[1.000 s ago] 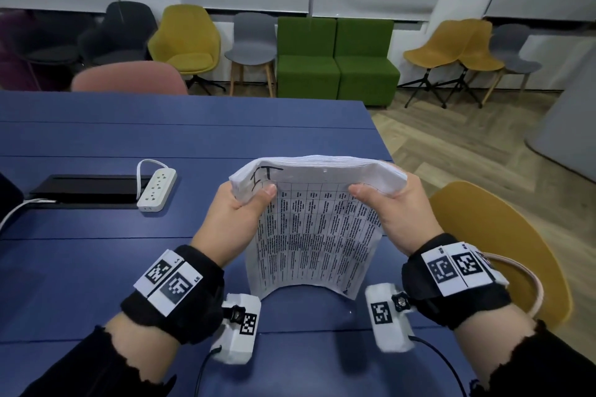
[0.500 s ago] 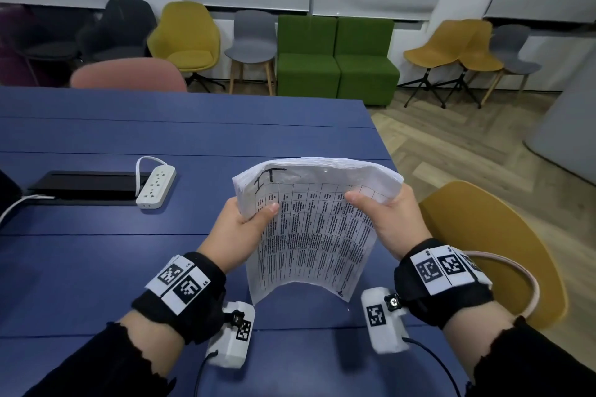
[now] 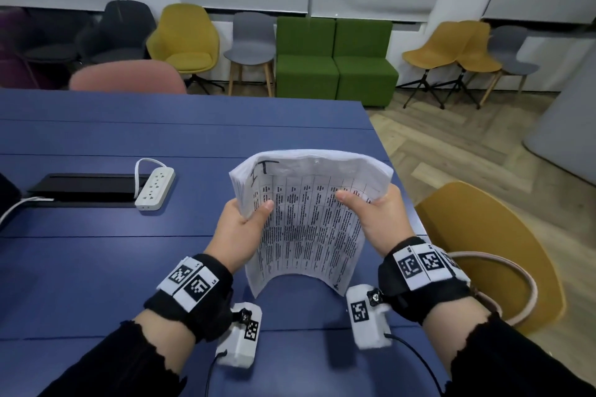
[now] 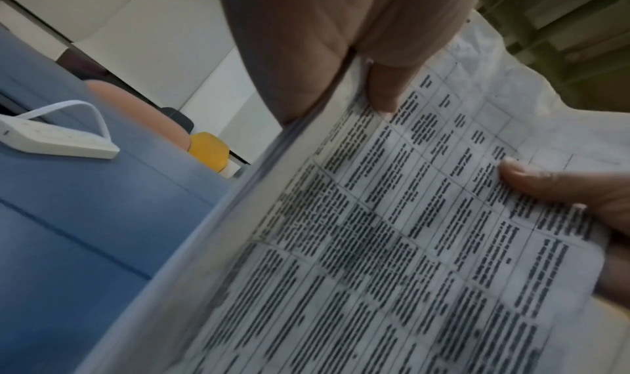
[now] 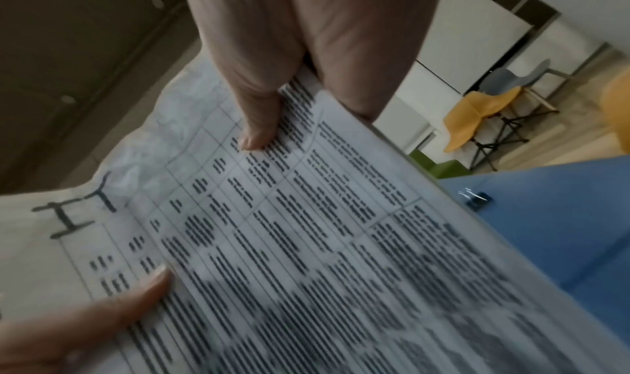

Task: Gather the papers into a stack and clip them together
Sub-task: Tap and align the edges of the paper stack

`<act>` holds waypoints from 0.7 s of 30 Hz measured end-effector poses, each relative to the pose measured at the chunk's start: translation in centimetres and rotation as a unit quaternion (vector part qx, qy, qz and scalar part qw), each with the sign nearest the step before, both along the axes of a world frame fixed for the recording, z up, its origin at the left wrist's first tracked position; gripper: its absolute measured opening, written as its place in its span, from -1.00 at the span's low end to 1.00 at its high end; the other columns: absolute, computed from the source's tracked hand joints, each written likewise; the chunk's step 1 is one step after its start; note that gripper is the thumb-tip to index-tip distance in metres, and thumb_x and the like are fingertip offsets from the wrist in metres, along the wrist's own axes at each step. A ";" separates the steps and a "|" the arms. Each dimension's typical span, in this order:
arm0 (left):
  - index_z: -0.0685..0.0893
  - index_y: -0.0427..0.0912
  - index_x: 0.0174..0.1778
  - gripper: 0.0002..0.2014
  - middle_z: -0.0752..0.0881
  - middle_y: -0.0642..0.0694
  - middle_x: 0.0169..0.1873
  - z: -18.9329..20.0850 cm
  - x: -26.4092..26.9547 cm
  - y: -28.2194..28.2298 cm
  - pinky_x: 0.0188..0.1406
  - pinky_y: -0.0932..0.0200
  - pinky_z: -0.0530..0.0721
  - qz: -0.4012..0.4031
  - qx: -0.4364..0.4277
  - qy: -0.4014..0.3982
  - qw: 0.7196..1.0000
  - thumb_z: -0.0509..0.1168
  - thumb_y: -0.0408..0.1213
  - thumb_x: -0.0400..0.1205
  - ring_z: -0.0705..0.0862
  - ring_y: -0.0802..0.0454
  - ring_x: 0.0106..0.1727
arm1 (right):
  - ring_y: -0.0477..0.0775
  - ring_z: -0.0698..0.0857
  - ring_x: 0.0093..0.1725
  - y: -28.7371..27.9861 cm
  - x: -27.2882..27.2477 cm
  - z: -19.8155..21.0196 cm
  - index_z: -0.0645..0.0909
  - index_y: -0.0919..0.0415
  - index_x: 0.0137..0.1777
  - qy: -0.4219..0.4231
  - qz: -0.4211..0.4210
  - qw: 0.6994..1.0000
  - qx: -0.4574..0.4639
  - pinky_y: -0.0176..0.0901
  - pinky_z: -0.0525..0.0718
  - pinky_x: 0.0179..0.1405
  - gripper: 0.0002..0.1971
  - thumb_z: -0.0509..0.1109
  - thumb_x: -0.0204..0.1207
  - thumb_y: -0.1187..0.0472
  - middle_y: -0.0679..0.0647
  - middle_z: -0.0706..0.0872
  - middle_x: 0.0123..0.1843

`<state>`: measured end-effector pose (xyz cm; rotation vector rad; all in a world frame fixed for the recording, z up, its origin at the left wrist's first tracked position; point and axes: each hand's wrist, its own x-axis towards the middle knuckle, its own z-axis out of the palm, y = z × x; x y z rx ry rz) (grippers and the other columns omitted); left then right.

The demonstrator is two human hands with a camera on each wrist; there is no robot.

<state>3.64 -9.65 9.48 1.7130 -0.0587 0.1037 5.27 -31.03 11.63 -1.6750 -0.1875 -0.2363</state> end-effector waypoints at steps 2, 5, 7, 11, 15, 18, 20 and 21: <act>0.68 0.16 -0.03 -0.76 0.81 0.20 -0.10 -0.7 -0.2 -0.2 -0.12 0.45 0.65 -0.009 0.021 0.008 1.000 0.20 -0.29 0.74 0.76 0.39 -0.04 | -0.03 0.80 0.03 -0.1 -0.1 -0.7 0.72 0.12 -0.01 0.027 -0.011 0.999 0.014 -0.15 0.71 0.11 -0.79 0.45 0.46 0.42 0.04 0.83 -0.02; 0.67 0.18 -0.02 -0.78 0.78 0.19 -0.06 -1.8 0.1 -0.1 -0.11 0.42 0.63 -0.011 0.032 0.030 0.999 0.21 -0.28 0.73 0.76 0.35 -0.04 | 0.00 0.80 0.02 -0.3 -0.1 -1.4 0.72 0.05 -0.07 0.049 -0.011 0.999 0.000 -0.06 0.72 0.12 -0.78 0.46 0.45 0.41 0.02 0.83 -0.04; 0.65 0.17 0.02 -0.80 0.77 0.18 -0.04 -2.4 0.3 0.0 -0.08 0.35 0.62 -0.015 0.042 0.046 0.998 0.21 -0.27 0.73 0.74 0.27 0.01 | -0.01 0.79 0.05 -0.4 -0.2 -1.9 0.70 -0.02 -0.08 0.065 -0.007 0.998 -0.015 -0.02 0.71 0.16 -0.75 0.46 0.46 0.39 -0.03 0.82 -0.02; 0.63 0.20 0.04 -0.79 0.73 0.26 -0.04 -2.9 0.4 0.0 -0.03 0.34 0.58 -0.017 0.045 0.055 0.997 0.21 -0.27 0.74 0.70 0.35 -0.01 | -0.02 0.78 0.07 -0.3 -0.6 -2.7 0.69 -0.04 -0.06 0.085 -0.001 0.996 -0.024 0.00 0.69 0.20 -0.74 0.44 0.48 0.39 -0.03 0.81 0.00; 0.61 0.28 -0.01 -0.73 0.72 0.32 -0.08 -3.0 -0.2 0.0 -0.06 0.47 0.60 -0.026 0.041 0.044 0.998 0.21 -0.28 0.73 0.69 0.56 -0.07 | -0.08 0.79 0.03 -0.7 -0.7 -3.0 0.70 -0.01 -0.07 0.085 -0.003 0.996 -0.026 -0.06 0.71 0.16 -0.76 0.43 0.49 0.39 -0.05 0.82 -0.03; 0.62 0.29 0.00 -0.72 0.73 0.29 -0.01 -3.4 -0.1 0.0 0.12 0.26 0.66 -0.048 0.057 0.052 0.996 0.21 -0.29 0.73 0.71 0.39 0.03 | -0.05 0.79 0.04 -0.8 -0.5 -3.6 0.70 0.03 -0.04 0.098 -0.008 0.995 -0.029 0.01 0.72 0.18 -0.80 0.43 0.49 0.37 -0.01 0.83 -0.01; 0.61 0.30 0.02 -0.73 0.74 0.26 0.00 -3.5 0.2 0.1 0.19 0.14 0.65 -0.054 0.063 0.060 0.995 0.21 -0.28 0.73 0.70 0.28 0.09 | -0.05 0.79 0.05 -0.8 -0.4 -3.8 0.69 0.01 -0.04 0.098 -0.004 0.995 -0.032 -0.01 0.71 0.18 -0.79 0.43 0.49 0.37 -0.02 0.82 0.00; 0.60 0.30 0.03 -0.73 0.74 0.25 0.01 -3.6 0.3 0.2 0.19 0.14 0.66 -0.052 0.063 0.059 0.995 0.21 -0.27 0.74 0.71 0.26 0.09 | -0.08 0.79 0.04 -0.8 -0.3 -3.8 0.69 -0.01 -0.05 0.092 -0.004 0.995 -0.036 -0.06 0.71 0.17 -0.78 0.43 0.49 0.37 -0.04 0.82 -0.01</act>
